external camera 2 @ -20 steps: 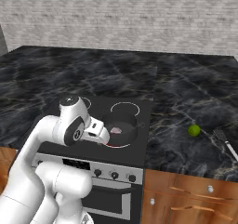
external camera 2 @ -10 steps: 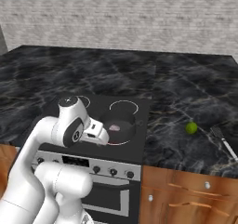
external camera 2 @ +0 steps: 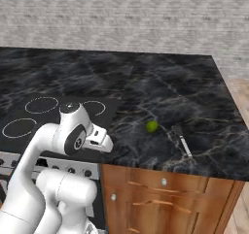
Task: Put the garlic and lime in the pot. Retrieve the spatula and lightly stir the vegetables in the pot.
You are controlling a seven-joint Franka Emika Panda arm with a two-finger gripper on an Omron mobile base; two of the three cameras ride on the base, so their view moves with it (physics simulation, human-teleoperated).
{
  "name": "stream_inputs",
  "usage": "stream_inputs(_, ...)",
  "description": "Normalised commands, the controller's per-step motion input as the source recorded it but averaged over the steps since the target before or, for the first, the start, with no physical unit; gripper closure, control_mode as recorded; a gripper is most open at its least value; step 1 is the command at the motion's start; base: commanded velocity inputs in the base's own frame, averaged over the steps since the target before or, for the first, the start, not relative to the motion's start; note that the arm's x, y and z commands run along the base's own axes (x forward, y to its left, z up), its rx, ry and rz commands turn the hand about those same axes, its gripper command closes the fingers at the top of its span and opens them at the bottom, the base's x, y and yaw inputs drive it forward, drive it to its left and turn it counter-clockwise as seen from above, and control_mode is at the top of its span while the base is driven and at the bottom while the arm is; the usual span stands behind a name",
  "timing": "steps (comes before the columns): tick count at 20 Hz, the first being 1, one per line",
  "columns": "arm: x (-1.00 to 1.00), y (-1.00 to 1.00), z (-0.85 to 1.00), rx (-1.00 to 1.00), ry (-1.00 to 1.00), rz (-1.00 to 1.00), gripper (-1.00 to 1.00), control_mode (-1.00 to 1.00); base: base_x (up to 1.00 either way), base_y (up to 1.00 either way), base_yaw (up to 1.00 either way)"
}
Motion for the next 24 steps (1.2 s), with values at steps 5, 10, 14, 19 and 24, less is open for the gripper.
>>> stream_inputs(5,0.00,0.00,0.00,0.00,0.00,0.00,-1.00,1.00,0.30,-0.96,-0.06)
stream_inputs(10,0.00,0.00,0.00,0.00,0.00,0.00,-1.00,1.00,0.86,-0.28,0.07)
stream_inputs(14,0.00,0.00,0.00,0.00,0.00,0.00,-1.00,1.00,0.50,-0.07,0.05)
stream_inputs(19,0.00,0.00,0.00,0.00,0.00,0.00,-1.00,1.00,0.00,0.00,0.00)
stream_inputs(24,0.14,0.00,0.00,0.00,0.00,0.01,-1.00,-1.00,0.07,0.00,0.00)
